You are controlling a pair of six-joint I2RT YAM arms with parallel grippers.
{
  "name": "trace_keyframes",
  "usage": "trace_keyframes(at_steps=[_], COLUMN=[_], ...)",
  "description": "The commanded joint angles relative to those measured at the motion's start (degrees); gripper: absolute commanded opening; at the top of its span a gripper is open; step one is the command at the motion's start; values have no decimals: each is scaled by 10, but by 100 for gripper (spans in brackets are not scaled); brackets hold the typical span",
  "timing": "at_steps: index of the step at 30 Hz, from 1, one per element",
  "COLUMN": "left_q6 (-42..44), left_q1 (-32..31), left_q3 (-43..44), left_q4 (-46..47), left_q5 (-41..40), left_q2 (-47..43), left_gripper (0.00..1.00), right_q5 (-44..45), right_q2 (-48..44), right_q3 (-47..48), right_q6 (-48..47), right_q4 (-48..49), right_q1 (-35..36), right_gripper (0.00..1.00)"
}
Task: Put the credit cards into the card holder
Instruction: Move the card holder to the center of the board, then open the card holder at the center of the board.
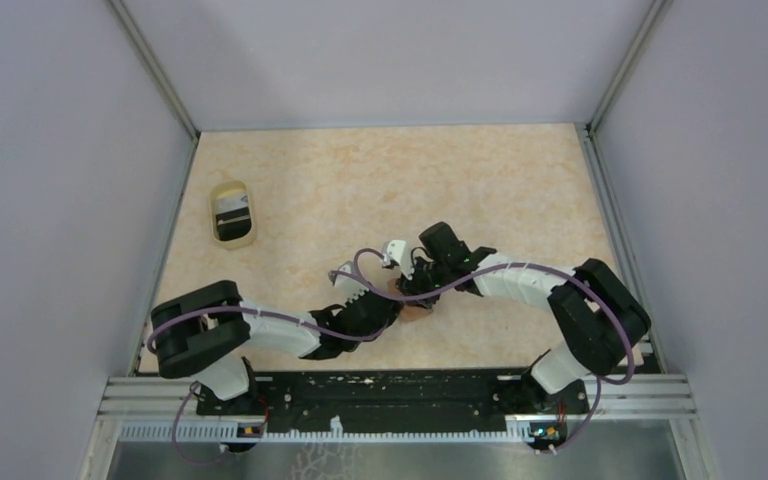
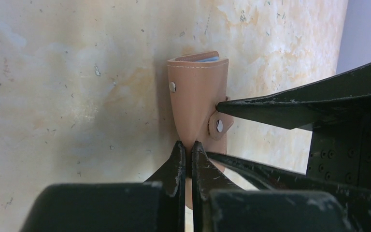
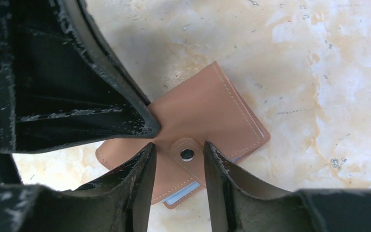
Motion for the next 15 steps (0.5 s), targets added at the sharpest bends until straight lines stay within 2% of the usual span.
trace_keyframes(at_steps=[1, 5, 9, 15], left_q6=[-13, -14, -15, -20], left_q1=[-8, -9, -9, -9], left_q3=[16, 9, 3, 0], left_q4=[-4, -4, -7, -17], left_q5=[-9, -12, -19, -31], left_q2=[11, 4, -2, 0], left_gripper=[0, 0, 0, 0], right_q5=[54, 91, 111, 105], right_q2=[21, 19, 11, -22], right_q3=[16, 20, 21, 26], right_q6=[23, 28, 29, 36], right_q4=[20, 21, 18, 9], right_q1=[11, 11, 11, -1], right_gripper=[34, 13, 2, 0])
